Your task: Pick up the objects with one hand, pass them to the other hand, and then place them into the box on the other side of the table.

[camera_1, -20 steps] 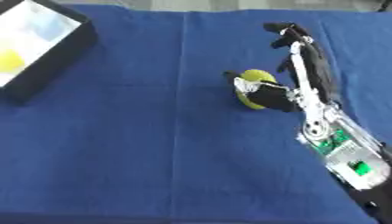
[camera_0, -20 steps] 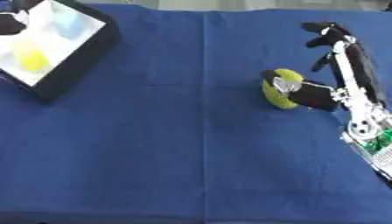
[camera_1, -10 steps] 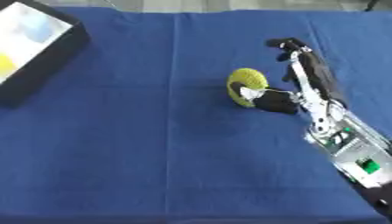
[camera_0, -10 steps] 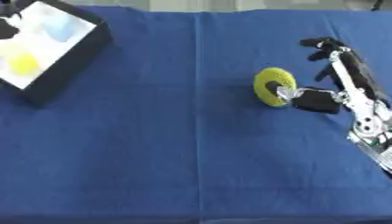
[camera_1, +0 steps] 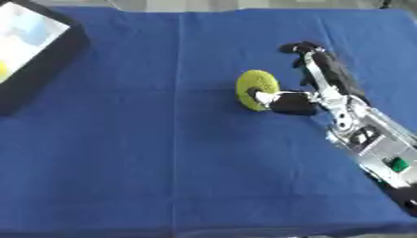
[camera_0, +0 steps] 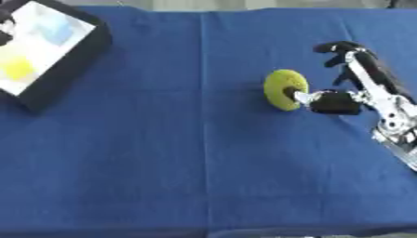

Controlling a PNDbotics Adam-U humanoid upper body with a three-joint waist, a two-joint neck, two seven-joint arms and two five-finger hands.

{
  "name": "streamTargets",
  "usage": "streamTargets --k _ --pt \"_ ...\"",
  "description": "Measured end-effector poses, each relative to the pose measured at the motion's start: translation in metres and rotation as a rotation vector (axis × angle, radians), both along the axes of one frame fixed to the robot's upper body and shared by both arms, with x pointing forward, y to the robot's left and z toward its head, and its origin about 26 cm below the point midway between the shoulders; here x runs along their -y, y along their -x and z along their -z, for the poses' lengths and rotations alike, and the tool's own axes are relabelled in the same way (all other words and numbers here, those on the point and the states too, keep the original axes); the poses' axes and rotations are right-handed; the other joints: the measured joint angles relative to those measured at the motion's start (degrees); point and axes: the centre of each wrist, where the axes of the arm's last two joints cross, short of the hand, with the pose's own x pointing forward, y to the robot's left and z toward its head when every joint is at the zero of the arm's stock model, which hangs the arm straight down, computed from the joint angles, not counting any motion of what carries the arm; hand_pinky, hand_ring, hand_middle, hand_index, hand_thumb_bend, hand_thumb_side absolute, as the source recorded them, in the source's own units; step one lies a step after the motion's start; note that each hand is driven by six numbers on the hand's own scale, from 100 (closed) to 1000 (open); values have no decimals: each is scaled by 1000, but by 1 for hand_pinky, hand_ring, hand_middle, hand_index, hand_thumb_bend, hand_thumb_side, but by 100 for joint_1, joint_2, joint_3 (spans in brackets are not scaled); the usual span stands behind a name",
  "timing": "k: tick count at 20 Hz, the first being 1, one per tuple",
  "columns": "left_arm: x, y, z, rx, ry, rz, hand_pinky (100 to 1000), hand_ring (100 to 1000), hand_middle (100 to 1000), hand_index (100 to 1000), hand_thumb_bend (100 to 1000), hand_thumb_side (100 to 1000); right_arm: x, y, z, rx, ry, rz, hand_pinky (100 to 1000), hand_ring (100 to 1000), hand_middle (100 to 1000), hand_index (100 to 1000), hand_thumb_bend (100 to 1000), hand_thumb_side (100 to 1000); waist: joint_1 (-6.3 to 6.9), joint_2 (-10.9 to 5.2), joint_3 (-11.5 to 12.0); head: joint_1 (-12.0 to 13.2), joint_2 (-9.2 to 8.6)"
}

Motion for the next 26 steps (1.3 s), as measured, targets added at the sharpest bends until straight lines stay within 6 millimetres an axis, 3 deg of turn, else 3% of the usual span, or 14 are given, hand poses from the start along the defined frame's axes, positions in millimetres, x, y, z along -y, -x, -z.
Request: streamTargets --k 7,10,13,14,16,26 --pt "-3 -2 4 -9 -13 -18 867 784 688 744 100 262 -6 -4 -14 -75 15 -10 645 789 844 844 539 377 -20 0 16 -79 1" --pt "-4 -2 4 -11 -16 -23 866 785 688 743 100 263 -8 -4 -16 -104 28 -14 679 799 855 846 482 311 -19 0 33 -90 1" --pt "-5 -3 5 -12 -20 -27 866 785 688 743 100 263 -8 -5 -16 -127 45 -14 680 799 855 847 475 302 -17 1 55 -99 1" --pt "-5 -3 5 -12 -22 -27 866 785 688 744 100 263 -8 -5 -16 -133 51 -13 704 807 862 849 424 202 -16 1 54 -101 1" --pt "-5 -3 5 -12 -22 -28 867 786 690 744 100 264 -8 -5 -16 -149 61 -10 713 809 863 849 417 184 -12 4 58 -106 1" --pt "-9 -5 9 -24 -29 -50 867 788 692 745 100 267 -8 -4 -16 -208 89 15 727 811 865 850 410 163 17 55 132 -159 1"
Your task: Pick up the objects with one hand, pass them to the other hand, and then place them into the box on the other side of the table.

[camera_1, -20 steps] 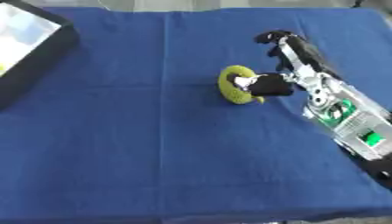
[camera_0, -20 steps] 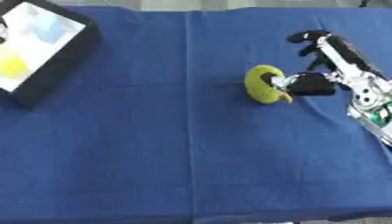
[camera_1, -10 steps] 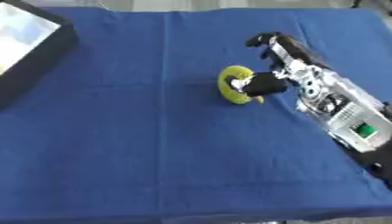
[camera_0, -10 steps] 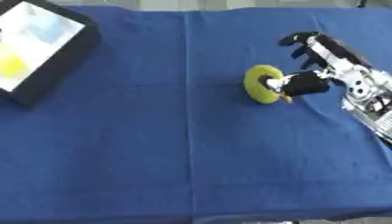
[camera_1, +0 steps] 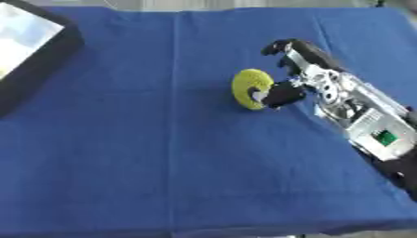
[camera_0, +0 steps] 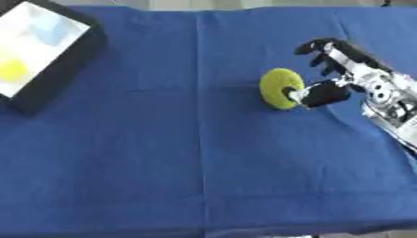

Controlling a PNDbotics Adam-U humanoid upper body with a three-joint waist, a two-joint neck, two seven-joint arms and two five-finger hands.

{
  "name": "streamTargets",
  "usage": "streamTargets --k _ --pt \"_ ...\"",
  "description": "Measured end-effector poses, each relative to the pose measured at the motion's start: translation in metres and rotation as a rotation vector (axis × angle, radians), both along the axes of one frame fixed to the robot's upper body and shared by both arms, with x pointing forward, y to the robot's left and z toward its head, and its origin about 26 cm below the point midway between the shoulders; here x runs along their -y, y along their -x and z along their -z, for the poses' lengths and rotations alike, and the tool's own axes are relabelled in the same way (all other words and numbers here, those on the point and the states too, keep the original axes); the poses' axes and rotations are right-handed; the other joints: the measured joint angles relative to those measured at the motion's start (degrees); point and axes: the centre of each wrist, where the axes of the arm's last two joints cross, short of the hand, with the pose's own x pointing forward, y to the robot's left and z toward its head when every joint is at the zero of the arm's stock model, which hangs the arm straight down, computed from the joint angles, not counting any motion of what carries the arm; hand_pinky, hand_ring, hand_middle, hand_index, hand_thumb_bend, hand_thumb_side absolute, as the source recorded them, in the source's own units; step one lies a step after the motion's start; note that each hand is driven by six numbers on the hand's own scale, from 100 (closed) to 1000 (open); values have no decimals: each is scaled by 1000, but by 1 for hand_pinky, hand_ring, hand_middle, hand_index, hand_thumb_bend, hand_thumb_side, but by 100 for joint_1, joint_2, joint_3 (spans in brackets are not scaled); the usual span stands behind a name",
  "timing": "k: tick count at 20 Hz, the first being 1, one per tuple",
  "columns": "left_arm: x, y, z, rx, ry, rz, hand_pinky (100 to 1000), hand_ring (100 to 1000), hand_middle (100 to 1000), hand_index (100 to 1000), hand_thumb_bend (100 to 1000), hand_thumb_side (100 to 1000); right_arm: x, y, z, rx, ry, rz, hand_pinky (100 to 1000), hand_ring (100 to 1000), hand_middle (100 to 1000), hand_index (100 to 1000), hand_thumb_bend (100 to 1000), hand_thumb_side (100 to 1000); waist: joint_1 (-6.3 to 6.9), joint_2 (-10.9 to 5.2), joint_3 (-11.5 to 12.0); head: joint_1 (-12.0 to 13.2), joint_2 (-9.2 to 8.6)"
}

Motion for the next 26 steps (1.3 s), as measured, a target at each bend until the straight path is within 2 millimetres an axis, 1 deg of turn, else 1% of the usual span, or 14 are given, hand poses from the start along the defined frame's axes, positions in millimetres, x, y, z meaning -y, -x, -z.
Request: streamTargets --k 8,12,16,17,19,21,26 --pt "2 -1 -1 8 12 4 866 783 684 742 100 263 -3 0 0 -16 7 5 738 812 865 851 413 176 24 65 58 -53 -2" --pt "5 0 -3 16 19 15 865 783 685 742 100 264 -4 0 2 -27 15 19 766 819 870 856 411 167 32 109 84 -75 -3" --pt "8 0 -3 20 23 20 865 784 686 742 100 265 -4 1 3 -26 35 45 800 831 879 866 413 179 45 129 84 -74 -4" --pt "8 0 -3 20 23 20 865 785 688 742 100 267 -4 1 3 -24 43 54 831 842 886 874 416 189 45 130 84 -74 -4" --pt "8 0 -3 20 23 20 865 785 689 743 100 267 -4 1 5 -25 59 73 853 849 890 879 420 204 46 133 84 -74 -4" --pt "8 0 -3 19 23 20 865 786 690 743 100 268 -4 1 6 -27 77 90 866 852 891 882 427 224 49 139 80 -74 -4" --pt "7 0 -2 18 22 20 864 787 692 744 100 271 -3 1 6 -34 119 120 865 849 890 881 430 232 59 166 75 -81 -5"
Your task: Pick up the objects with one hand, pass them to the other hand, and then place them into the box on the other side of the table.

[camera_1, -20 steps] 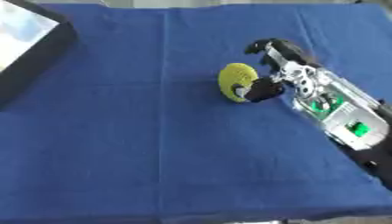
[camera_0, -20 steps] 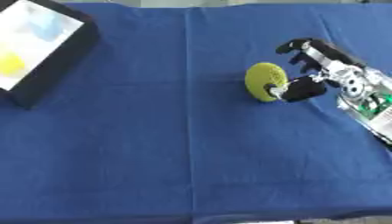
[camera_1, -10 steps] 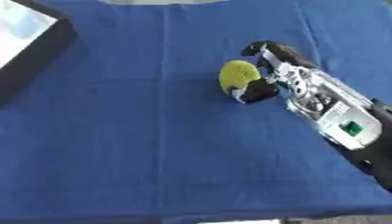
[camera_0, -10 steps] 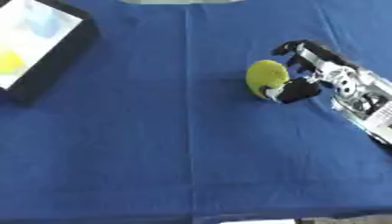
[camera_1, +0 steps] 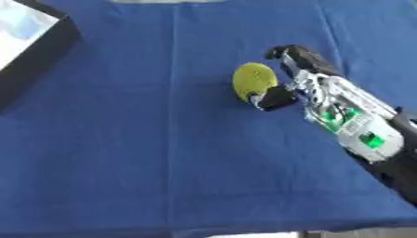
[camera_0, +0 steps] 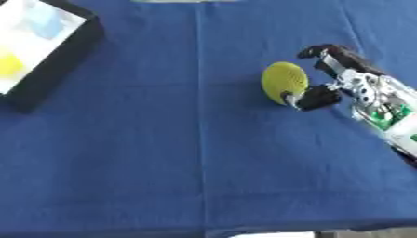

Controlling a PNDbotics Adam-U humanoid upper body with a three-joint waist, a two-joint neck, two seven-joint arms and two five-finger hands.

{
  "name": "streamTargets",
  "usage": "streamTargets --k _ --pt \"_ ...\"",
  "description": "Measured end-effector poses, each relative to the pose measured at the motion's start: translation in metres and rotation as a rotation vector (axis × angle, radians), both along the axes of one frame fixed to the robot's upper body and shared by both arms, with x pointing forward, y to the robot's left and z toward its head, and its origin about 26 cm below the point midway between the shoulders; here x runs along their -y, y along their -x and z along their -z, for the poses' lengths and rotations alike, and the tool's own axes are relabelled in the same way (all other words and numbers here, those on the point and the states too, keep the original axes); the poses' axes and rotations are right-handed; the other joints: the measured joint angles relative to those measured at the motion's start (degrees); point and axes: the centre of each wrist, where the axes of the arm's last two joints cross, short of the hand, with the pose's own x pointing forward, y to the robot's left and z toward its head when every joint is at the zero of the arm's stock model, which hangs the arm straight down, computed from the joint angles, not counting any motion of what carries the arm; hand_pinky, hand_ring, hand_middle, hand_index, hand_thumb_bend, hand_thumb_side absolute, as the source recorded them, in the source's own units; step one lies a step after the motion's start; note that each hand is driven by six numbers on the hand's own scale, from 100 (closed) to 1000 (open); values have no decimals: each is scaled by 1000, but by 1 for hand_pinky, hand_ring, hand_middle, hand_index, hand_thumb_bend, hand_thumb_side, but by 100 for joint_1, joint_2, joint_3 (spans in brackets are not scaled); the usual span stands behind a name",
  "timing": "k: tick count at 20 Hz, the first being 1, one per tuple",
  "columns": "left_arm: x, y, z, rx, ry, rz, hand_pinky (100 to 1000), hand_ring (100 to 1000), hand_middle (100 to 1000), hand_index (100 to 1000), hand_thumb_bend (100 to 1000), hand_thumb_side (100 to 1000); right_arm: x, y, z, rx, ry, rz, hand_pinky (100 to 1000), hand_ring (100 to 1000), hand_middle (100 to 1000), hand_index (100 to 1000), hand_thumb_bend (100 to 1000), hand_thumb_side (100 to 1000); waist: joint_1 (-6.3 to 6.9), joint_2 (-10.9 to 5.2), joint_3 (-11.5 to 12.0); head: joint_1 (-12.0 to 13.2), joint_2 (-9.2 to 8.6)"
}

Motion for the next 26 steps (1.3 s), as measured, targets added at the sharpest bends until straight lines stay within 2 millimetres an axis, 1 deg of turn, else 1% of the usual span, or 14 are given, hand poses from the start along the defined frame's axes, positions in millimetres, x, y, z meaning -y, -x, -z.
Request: streamTargets --k 8,13,19,26 --pt "0 0 0 0 0 1 863 787 692 743 100 271 1 0 -1 -12 27 1 872 838 865 873 426 221 4 90 64 -68 -11" --pt "1 0 0 1 0 1 863 787 693 742 100 266 2 -1 -2 -13 32 7 880 830 851 869 414 181 9 129 119 -121 -57" --pt "3 -1 1 0 5 6 863 789 696 743 100 276 9 -9 3 -35 44 40 906 832 851 872 412 177 33 177 172 -186 -63" --pt "3 -1 1 0 5 6 862 790 697 744 100 277 17 -17 11 -59 57 84 917 833 850 879 418 198 39 205 201 -202 -105"
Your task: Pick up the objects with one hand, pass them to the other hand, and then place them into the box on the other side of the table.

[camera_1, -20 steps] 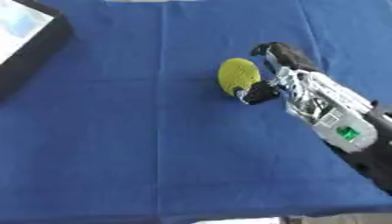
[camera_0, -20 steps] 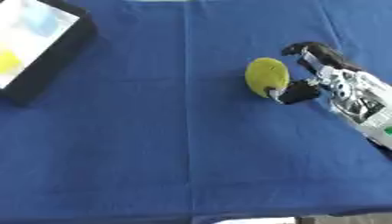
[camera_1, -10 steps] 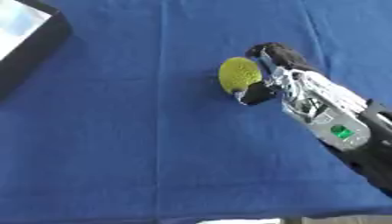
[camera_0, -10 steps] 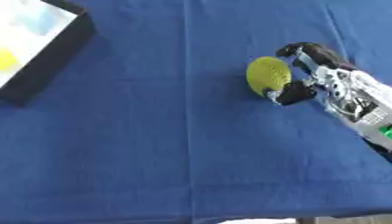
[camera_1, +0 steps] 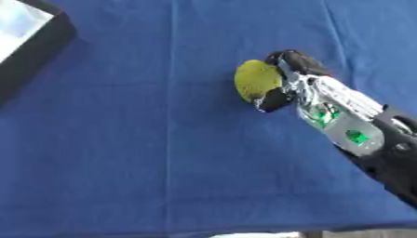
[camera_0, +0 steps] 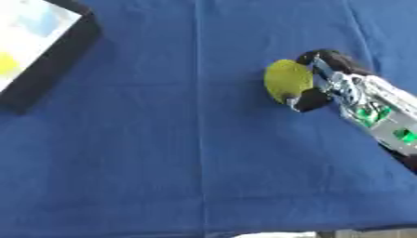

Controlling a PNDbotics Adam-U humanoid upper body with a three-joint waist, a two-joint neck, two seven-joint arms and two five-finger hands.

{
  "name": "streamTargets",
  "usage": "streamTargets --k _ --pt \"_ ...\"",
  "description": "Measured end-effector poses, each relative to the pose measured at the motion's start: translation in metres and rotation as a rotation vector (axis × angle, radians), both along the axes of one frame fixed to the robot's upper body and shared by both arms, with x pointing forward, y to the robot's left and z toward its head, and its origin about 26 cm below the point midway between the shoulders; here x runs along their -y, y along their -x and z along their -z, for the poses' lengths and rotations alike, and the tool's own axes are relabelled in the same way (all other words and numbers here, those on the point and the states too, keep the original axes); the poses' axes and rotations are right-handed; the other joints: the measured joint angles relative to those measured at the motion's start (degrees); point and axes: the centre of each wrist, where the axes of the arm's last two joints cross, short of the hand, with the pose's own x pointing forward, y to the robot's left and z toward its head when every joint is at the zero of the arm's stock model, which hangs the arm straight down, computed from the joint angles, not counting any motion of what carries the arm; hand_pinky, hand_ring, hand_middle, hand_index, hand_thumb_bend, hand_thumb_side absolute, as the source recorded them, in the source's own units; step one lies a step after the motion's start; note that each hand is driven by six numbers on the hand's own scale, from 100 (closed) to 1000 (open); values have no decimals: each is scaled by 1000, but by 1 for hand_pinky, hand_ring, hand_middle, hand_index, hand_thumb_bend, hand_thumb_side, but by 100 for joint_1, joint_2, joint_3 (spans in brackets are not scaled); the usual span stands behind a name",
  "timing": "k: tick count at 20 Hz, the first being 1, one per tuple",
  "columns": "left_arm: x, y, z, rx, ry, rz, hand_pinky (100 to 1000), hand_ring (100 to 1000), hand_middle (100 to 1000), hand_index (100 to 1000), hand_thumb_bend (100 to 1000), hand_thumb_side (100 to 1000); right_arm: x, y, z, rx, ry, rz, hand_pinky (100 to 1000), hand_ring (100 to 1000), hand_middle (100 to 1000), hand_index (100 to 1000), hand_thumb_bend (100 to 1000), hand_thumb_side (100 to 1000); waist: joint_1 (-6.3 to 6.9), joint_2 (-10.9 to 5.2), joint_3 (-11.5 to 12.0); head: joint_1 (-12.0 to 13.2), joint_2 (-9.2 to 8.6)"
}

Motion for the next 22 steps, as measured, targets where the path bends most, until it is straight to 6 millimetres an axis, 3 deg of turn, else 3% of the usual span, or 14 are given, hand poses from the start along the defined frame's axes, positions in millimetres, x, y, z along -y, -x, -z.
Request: streamTargets --k 6,10,13,15,17,18,22 --pt "0 0 0 0 -1 1 862 791 699 744 100 279 2 -3 3 -9 5 11 916 821 832 875 422 209 32 36 30 -38 -3" --pt "1 0 -1 2 -1 2 862 792 700 745 100 280 2 -4 2 8 9 17 884 771 736 804 410 144 37 56 43 -61 -7" --pt "1 0 -1 2 -3 1 861 792 700 745 100 280 1 -6 2 38 0 27 805 720 630 714 404 100 48 68 41 -73 -7" --pt "1 0 -1 3 -4 1 861 791 700 744 100 280 1 -6 0 65 -19 35 707 673 585 661 379 100 58 68 32 -74 -6" --pt "1 0 -1 2 -4 1 861 791 700 744 100 279 0 -4 0 90 -53 36 671 658 576 649 374 100 62 67 11 -67 -3" --pt "1 0 -1 2 -4 1 862 791 699 745 100 279 -1 -2 -1 104 -71 33 606 638 567 636 359 100 62 66 -6 -63 -1" --pt "0 0 1 -1 -5 -1 862 791 701 746 100 279 -8 10 -5 152 -151 14 550 624 567 634 345 100 48 29 -50 -33 4"
